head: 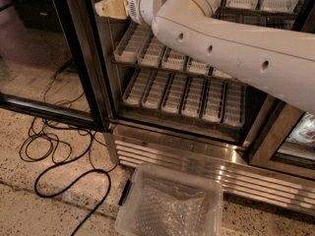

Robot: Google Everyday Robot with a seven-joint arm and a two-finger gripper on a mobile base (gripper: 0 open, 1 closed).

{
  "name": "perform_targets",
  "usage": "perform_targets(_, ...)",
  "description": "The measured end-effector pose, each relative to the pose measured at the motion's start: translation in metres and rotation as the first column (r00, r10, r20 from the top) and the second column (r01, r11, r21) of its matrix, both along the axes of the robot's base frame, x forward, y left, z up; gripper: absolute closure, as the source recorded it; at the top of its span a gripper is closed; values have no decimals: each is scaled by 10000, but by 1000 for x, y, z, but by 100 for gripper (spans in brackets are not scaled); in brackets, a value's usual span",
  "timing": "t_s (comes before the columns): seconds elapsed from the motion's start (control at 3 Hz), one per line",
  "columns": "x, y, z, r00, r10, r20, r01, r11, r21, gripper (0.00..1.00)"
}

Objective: Pick coke can from top shelf of fridge

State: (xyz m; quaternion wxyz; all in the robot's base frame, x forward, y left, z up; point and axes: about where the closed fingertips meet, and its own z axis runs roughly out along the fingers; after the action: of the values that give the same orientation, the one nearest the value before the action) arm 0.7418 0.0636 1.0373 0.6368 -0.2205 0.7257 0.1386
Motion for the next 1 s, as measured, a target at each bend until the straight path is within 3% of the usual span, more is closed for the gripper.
perform_targets(0.33, 12, 11, 18, 9988, 156, 470, -167, 9996, 233, 0)
perform_targets(1.0, 48, 52, 63, 9814, 673, 1799, -791, 9951, 592, 0)
